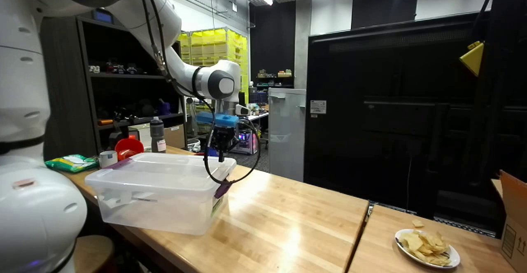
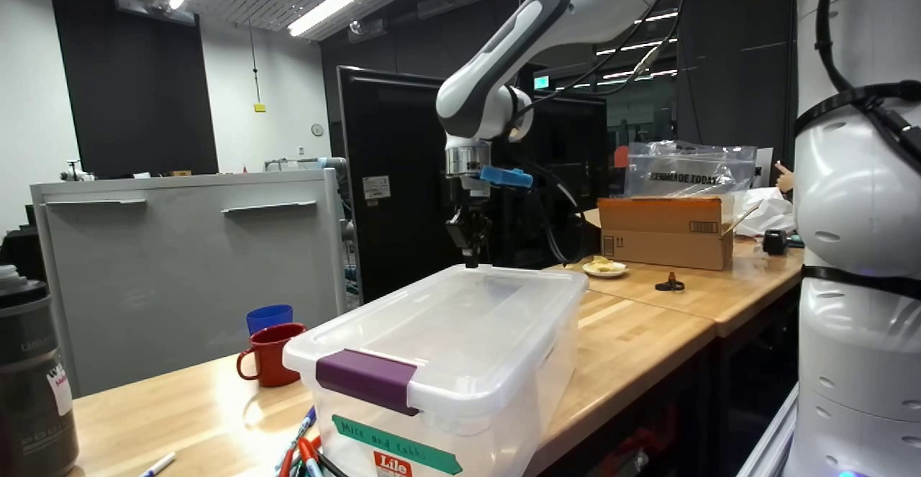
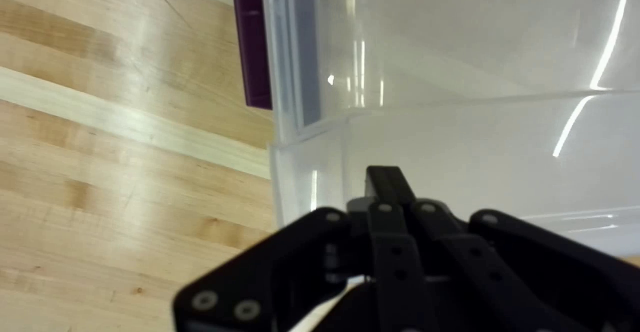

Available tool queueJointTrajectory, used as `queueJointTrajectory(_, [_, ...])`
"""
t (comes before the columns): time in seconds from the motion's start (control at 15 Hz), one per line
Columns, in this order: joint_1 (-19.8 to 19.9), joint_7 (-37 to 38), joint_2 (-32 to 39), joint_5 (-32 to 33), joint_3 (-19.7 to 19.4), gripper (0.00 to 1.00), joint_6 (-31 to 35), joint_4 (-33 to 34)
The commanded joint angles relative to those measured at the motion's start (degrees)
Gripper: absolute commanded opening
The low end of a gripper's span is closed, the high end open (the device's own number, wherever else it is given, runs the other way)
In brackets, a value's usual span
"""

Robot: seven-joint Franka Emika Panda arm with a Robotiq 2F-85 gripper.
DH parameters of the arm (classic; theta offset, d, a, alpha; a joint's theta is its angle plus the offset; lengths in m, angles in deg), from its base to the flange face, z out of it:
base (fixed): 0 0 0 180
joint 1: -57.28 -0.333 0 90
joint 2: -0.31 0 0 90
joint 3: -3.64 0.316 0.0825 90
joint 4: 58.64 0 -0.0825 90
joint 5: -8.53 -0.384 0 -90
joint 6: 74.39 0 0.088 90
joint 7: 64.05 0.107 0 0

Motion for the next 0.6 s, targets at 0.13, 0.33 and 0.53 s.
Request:
queueJointTrajectory(0.13, [-0.44,1.53,-2.41,1.36,-0.26,0.0,-0.44,-0.36])
queueJointTrajectory(0.33, [-0.24,1.83,-0.94,1.7,-0.53,0.0,-0.6,1.44])
queueJointTrajectory(0.53, [-0.12,2.22,-0.41,1.86,-0.71,0.0,-0.58,1.98])
